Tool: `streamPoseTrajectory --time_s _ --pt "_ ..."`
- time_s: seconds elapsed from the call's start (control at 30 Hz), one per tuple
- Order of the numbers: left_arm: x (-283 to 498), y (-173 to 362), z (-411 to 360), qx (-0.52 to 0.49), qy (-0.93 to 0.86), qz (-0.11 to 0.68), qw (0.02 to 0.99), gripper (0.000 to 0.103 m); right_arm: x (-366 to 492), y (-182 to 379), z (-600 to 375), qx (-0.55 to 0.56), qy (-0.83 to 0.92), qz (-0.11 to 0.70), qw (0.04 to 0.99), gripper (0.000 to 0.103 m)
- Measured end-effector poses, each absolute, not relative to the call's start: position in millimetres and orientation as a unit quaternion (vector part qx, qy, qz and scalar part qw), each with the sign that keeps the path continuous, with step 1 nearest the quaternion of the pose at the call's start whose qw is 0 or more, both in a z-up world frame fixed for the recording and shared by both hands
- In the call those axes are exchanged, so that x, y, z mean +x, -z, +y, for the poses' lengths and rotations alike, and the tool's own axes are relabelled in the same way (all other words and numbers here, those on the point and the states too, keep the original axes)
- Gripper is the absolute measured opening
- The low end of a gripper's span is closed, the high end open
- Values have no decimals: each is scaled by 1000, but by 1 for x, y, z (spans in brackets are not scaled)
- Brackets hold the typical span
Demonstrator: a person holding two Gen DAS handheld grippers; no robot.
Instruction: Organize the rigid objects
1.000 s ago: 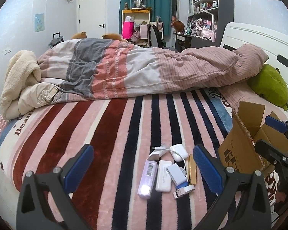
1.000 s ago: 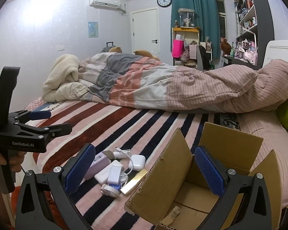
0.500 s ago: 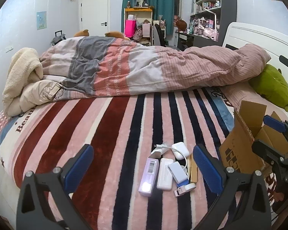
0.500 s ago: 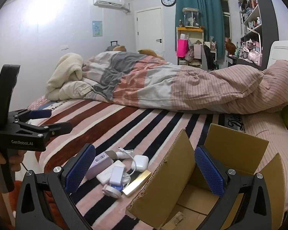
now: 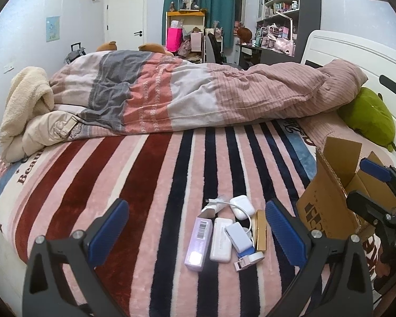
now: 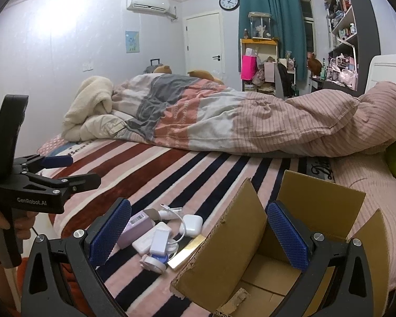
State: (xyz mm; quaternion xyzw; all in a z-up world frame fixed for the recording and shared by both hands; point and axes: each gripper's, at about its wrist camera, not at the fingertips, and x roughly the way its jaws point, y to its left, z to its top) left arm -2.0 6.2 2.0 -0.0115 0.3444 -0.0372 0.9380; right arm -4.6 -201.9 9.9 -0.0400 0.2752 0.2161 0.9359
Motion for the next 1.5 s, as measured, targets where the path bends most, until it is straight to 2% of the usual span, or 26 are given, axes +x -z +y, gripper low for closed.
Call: streamPoseTrajectory --time_s 0.5,0.7,0.87,1.0,1.13,1.4,1.43,1.47,1.5 --pt "-12 0 4 -14 42 341 939 103 -22 -11 -205 -35 -207 268 940 103" --pt "-17 0 27 -23 53 330 942 103 -35 -18 -181 -53 -244 237 939 103" --pt "-11 13 68 -32 46 336 940 103 -34 -3 -127 -77 -309 251 914 83" --pt "-2 31 90 -43 60 353 933 103 -18 36 -84 -64 -354 307 881 80" --pt "5 47 102 -49 82 357 929 102 9 83 -62 -29 -350 376 857 73" --pt "4 57 123 -45 70 344 935 102 53 133 -44 -2 -274 454 848 72" --pt "3 58 126 -45 66 344 935 102 59 138 -42 -2 -264 460 848 65" --pt "3 59 129 -47 64 348 934 102 61 142 -39 -18 -252 461 851 52" --pt "3 61 132 -52 64 354 931 102 61 142 -36 -31 -248 457 853 50"
